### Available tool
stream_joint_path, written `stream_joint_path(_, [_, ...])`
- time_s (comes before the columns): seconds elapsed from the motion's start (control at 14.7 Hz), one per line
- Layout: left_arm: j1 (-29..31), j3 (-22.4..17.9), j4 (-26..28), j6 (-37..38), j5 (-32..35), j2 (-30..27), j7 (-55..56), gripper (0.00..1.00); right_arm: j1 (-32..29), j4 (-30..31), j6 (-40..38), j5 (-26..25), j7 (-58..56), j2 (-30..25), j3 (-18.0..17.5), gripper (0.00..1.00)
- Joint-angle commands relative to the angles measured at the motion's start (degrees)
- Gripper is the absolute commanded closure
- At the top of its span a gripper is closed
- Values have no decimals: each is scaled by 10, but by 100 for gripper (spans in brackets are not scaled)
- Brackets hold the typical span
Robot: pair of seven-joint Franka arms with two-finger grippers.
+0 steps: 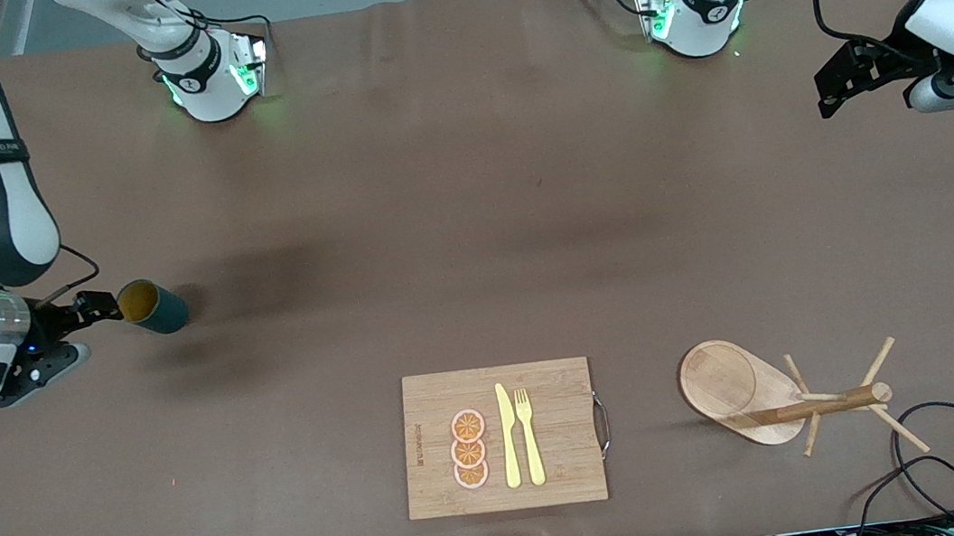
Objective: Pass cup and hang on rack
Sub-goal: 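Reach the right gripper down to the teal mug and grasp its rim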
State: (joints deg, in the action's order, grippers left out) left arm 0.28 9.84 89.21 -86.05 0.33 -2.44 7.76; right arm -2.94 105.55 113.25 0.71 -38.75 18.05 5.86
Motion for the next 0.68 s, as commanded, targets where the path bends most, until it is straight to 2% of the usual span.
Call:
stream_joint_path(0.0, [1, 1, -18, 13, 2, 8, -16, 0, -17, 12, 21, 30, -66, 22, -6, 0])
stream_joint_path(0.14, [1, 1, -18, 13, 2, 8, -16, 0, -33, 18, 45, 45, -130, 40, -6, 0])
stream_joint_path(0.48, [1, 1, -18, 13, 2, 8, -16, 0, -43, 68, 82, 45, -171, 38, -6, 0])
stream_joint_path(0.61, [3, 1, -18, 13, 2, 8, -17, 0, -44, 98, 125, 45, -199, 37, -6, 0])
